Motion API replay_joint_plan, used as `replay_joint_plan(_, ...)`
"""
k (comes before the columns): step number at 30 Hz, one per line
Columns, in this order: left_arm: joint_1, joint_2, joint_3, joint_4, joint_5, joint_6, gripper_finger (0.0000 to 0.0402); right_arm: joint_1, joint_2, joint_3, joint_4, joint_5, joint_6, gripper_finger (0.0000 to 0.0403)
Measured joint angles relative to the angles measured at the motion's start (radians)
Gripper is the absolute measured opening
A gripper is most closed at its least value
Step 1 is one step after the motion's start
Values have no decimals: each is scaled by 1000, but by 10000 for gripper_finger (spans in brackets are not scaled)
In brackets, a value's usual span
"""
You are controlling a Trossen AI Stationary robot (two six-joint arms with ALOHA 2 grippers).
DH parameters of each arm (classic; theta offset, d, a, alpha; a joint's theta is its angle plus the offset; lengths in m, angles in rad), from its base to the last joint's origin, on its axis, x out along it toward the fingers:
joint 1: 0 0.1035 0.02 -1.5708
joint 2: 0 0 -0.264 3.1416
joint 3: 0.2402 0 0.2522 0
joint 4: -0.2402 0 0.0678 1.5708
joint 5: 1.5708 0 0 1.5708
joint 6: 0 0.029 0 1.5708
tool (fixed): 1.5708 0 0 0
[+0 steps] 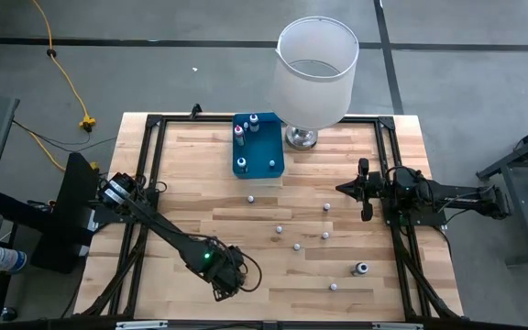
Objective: Pick & Place food coloring
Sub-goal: Put the left small red food coloring bottle into the blue bin
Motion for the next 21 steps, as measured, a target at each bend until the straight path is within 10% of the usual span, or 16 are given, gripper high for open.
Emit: replay_joint_plan(21, 0, 0, 0, 2, 0, 18, 92, 0, 0, 0, 0, 0, 0, 0)
